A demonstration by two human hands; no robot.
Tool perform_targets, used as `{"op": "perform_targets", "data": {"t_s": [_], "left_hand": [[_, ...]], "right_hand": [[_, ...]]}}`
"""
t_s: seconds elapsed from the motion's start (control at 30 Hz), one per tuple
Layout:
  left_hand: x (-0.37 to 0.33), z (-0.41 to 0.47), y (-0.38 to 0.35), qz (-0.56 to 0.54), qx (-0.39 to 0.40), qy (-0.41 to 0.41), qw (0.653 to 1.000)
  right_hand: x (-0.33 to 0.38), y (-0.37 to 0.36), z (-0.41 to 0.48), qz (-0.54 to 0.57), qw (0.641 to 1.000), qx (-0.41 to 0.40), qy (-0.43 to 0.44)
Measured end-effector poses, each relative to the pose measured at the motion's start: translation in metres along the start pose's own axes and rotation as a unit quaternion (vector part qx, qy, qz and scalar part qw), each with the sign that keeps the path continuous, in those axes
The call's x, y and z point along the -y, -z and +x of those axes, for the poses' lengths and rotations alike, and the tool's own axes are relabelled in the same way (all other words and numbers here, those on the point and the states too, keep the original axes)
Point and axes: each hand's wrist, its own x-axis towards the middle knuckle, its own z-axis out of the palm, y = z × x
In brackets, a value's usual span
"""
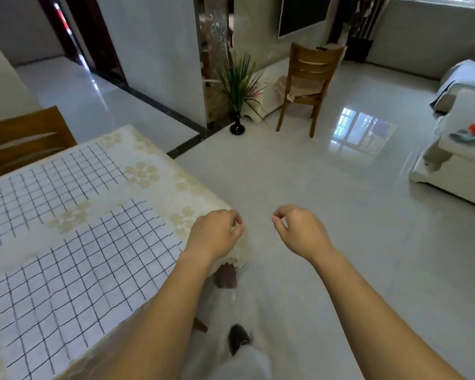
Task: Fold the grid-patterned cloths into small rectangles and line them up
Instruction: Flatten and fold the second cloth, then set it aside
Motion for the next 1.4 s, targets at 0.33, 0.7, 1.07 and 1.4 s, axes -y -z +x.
{"op": "perform_targets", "data": {"t_s": [0.33,0.7,1.07,1.4], "left_hand": [[-0.040,0.207,0.006,0.004,0.008,-0.038,0.999],[0.016,0.339,0.011,0.033,0.006,0.140,0.990],[0.029,0.405,0.038,0.030,-0.047,0.368,0.928],[0.099,0.392,0.034,-0.040,-0.109,0.510,0.853]], "right_hand": [[-0.084,0.041,0.167,-0.040,0.998,0.018,-0.035],[-0.112,-0.006,0.380,0.030,0.990,0.088,0.105],[-0.083,-0.028,0.549,0.048,0.925,0.164,0.338],[0.021,-0.079,0.587,0.045,0.835,0.261,0.482]]}}
